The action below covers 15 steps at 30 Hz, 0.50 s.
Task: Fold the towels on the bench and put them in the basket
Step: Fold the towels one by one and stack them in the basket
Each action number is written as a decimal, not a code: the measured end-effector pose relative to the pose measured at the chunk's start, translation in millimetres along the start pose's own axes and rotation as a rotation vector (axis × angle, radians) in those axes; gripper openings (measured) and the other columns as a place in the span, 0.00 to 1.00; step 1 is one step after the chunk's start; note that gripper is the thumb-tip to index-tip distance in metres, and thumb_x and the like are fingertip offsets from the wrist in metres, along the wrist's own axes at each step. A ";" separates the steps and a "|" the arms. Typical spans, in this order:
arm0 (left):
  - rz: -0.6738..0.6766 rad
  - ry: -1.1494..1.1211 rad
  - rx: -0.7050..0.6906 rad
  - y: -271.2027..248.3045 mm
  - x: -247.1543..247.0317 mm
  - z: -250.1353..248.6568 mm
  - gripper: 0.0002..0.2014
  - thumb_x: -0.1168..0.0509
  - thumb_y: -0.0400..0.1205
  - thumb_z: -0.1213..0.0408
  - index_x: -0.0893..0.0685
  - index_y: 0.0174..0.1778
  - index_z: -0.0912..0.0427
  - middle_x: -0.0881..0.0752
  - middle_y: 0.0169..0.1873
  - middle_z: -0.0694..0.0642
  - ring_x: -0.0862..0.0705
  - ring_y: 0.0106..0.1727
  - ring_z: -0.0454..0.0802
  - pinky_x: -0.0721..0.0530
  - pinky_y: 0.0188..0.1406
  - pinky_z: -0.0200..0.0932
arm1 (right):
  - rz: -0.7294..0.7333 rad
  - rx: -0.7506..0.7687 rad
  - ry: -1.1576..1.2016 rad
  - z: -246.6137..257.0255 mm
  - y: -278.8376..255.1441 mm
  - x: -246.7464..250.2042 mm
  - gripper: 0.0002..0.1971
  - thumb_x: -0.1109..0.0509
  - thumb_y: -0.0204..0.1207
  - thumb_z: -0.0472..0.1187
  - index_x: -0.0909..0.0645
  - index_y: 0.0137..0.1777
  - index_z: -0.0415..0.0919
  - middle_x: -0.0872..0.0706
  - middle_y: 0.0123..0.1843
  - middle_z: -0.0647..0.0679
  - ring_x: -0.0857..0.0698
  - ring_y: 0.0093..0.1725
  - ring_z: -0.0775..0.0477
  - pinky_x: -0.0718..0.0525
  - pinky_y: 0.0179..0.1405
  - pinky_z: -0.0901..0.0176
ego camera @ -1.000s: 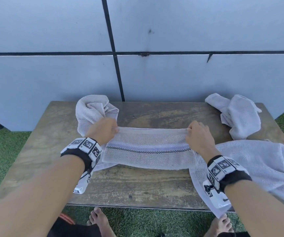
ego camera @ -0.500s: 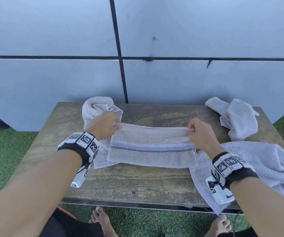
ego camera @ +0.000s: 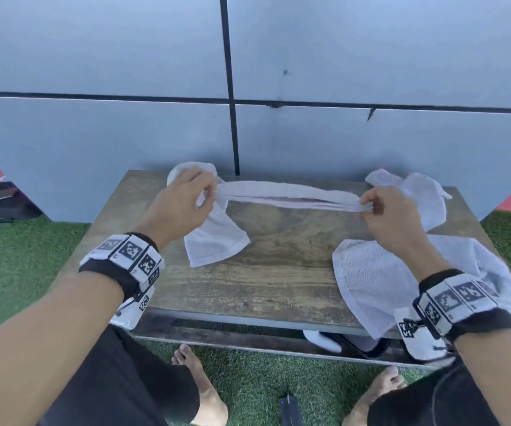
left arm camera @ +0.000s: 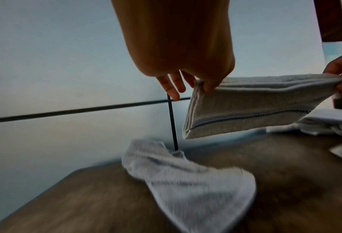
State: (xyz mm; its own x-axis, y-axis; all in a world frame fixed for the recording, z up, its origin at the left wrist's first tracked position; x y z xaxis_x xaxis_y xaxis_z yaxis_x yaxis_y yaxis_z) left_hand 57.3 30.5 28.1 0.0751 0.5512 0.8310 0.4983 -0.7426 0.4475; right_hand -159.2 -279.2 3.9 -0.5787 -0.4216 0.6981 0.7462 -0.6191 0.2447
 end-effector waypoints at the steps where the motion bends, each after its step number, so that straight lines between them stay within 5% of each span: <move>1: 0.098 -0.003 0.019 -15.5 -15.8 4.5 0.09 0.33 0.78 0.70 0.23 0.42 0.50 0.23 0.44 0.44 0.25 0.51 0.48 0.20 0.48 0.50 | 0.134 -0.047 -0.062 -11.2 -14.4 -14.1 0.12 0.23 0.70 0.28 0.20 0.43 0.46 0.16 0.45 0.47 0.18 0.44 0.44 0.24 0.41 0.60; 3: 0.349 -0.019 0.109 -49.0 -50.7 15.1 0.11 0.34 0.77 0.69 0.26 0.40 0.46 0.24 0.42 0.42 0.25 0.48 0.48 0.21 0.50 0.54 | 0.414 -0.159 -0.162 -37.5 -46.4 -45.2 0.13 0.20 0.69 0.31 0.20 0.43 0.47 0.16 0.46 0.46 0.18 0.45 0.44 0.24 0.36 0.62; 5: 0.506 -0.015 0.246 -75.3 -73.7 23.9 0.08 0.35 0.80 0.65 0.25 0.45 0.47 0.24 0.46 0.44 0.24 0.48 0.50 0.21 0.50 0.54 | 0.512 -0.265 -0.193 -57.6 -72.3 -64.3 0.13 0.21 0.72 0.36 0.22 0.49 0.45 0.17 0.48 0.45 0.18 0.46 0.44 0.23 0.38 0.59; 10: 0.463 -0.024 0.542 -83.9 -92.0 28.4 0.13 0.38 0.86 0.54 0.26 0.61 0.56 0.24 0.55 0.54 0.20 0.54 0.57 0.21 0.50 0.52 | 0.264 -0.369 -0.118 -66.9 -86.6 -72.0 0.10 0.33 0.82 0.43 0.26 0.49 0.36 0.17 0.43 0.42 0.17 0.44 0.40 0.23 0.37 0.50; 15: 0.349 -0.065 0.661 -71.3 -106.2 26.0 0.17 0.41 0.86 0.49 0.24 0.48 0.62 0.18 0.40 0.59 0.18 0.40 0.60 0.23 0.39 0.50 | 0.231 -0.390 -0.127 -62.9 -84.8 -73.8 0.19 0.34 0.82 0.45 0.35 0.33 0.40 0.29 0.28 0.43 0.27 0.28 0.44 0.28 0.30 0.54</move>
State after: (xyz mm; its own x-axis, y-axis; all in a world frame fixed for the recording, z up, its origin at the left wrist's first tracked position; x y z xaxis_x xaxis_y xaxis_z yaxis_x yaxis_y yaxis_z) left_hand 36.3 34.8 -100.6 0.3642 0.3621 0.8581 0.8497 -0.5064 -0.1469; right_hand -200.4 -237.3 -110.7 -0.3493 -0.5085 0.7871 0.6572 -0.7316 -0.1810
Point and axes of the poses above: each hand's wrist, its own y-axis towards the middle knuckle, its own x-axis out of the back of the hand, z = x × y, the point moved 7 cm from there along y, towards the middle knuckle
